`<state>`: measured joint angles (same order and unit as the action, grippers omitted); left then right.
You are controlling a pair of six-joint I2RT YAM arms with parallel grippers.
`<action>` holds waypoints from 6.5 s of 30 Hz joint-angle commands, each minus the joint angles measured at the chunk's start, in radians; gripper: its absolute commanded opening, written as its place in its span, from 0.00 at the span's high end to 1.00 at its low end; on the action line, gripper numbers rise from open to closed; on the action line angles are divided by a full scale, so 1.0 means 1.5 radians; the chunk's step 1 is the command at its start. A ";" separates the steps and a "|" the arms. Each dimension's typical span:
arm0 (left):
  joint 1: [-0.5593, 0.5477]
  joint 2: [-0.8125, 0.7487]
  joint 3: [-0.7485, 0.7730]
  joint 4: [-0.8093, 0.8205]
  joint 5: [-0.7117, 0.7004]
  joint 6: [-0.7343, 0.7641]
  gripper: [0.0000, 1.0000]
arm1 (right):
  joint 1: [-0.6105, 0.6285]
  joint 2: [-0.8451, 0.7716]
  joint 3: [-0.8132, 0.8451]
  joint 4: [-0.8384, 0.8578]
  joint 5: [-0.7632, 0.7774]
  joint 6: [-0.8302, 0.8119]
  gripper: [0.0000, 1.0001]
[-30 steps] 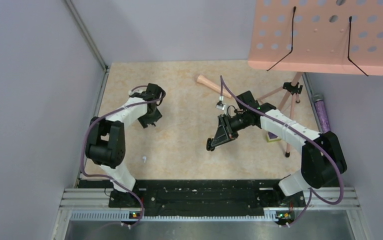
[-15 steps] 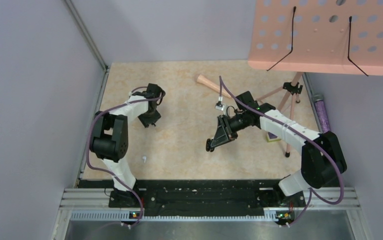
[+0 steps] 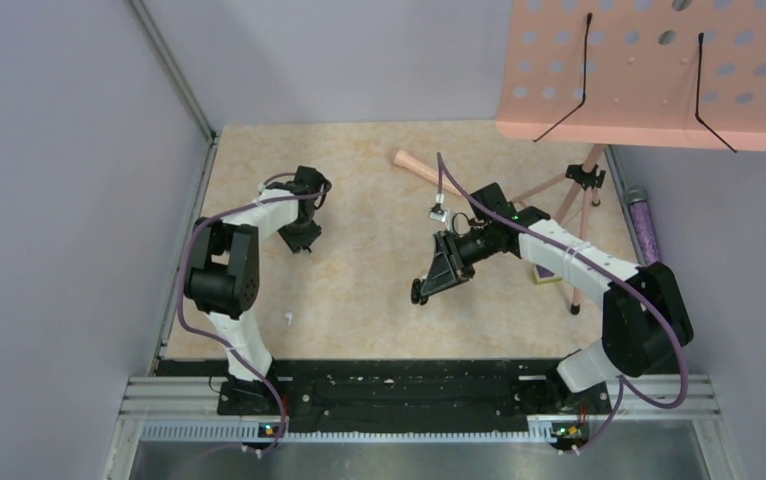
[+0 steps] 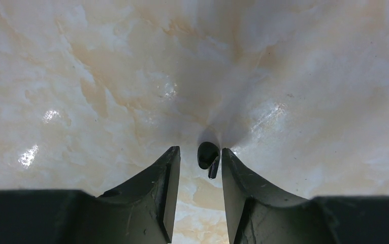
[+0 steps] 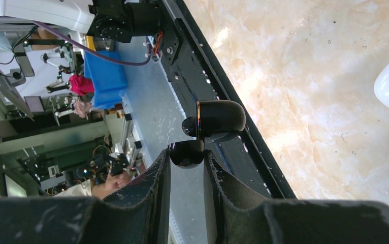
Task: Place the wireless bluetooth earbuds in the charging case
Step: Move the left earbud to the center of the board, then pick up the left earbud from the center of the board.
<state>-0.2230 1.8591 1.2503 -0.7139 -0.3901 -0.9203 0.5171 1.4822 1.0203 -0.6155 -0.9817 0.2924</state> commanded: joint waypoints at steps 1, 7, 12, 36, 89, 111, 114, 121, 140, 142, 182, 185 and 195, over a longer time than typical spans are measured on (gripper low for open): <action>0.004 0.008 0.024 0.012 -0.016 -0.049 0.59 | 0.011 -0.003 0.000 0.016 -0.015 0.000 1.00; 0.004 0.019 0.036 0.016 0.023 -0.027 0.62 | 0.013 -0.001 -0.001 0.017 -0.013 0.001 1.00; 0.004 0.026 0.038 -0.002 0.006 -0.040 0.61 | 0.015 -0.003 0.002 0.016 -0.012 0.003 1.00; -0.002 -0.016 -0.001 0.034 0.047 0.002 0.83 | 0.017 -0.002 0.004 0.017 -0.004 0.006 1.00; -0.265 -0.044 -0.018 -0.012 0.007 -0.095 0.57 | 0.016 -0.079 -0.085 -0.023 0.063 -0.006 1.00; -0.291 0.006 0.014 -0.039 0.002 -0.072 0.73 | 0.017 -0.082 -0.082 -0.024 0.063 -0.001 1.00; -0.291 0.005 0.014 -0.038 0.005 -0.077 0.77 | 0.017 -0.083 -0.082 -0.024 0.064 -0.001 1.00; -0.291 -0.003 0.021 -0.042 0.016 -0.082 0.69 | 0.016 -0.084 -0.082 -0.024 0.064 -0.001 1.00; -0.289 -0.053 -0.008 0.014 0.156 0.264 0.33 | 0.017 -0.078 -0.076 -0.024 0.056 -0.008 1.00; -0.285 -0.046 -0.006 0.018 0.162 0.279 0.37 | 0.017 -0.077 -0.074 -0.024 0.054 -0.009 1.00; -0.262 -0.022 0.019 -0.003 0.121 0.247 0.86 | 0.016 -0.083 -0.077 -0.024 0.059 -0.004 1.00; -0.262 -0.047 0.015 0.010 0.120 0.247 0.89 | 0.016 -0.084 -0.078 -0.024 0.058 -0.007 1.00; -0.263 -0.213 -0.035 0.119 0.145 0.251 0.93 | 0.017 -0.079 -0.073 -0.020 0.051 -0.013 1.00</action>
<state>-0.6197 1.6718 1.2282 -0.6453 -0.1822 -0.5365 0.5282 1.3727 0.8768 -0.6590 -0.8841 0.2882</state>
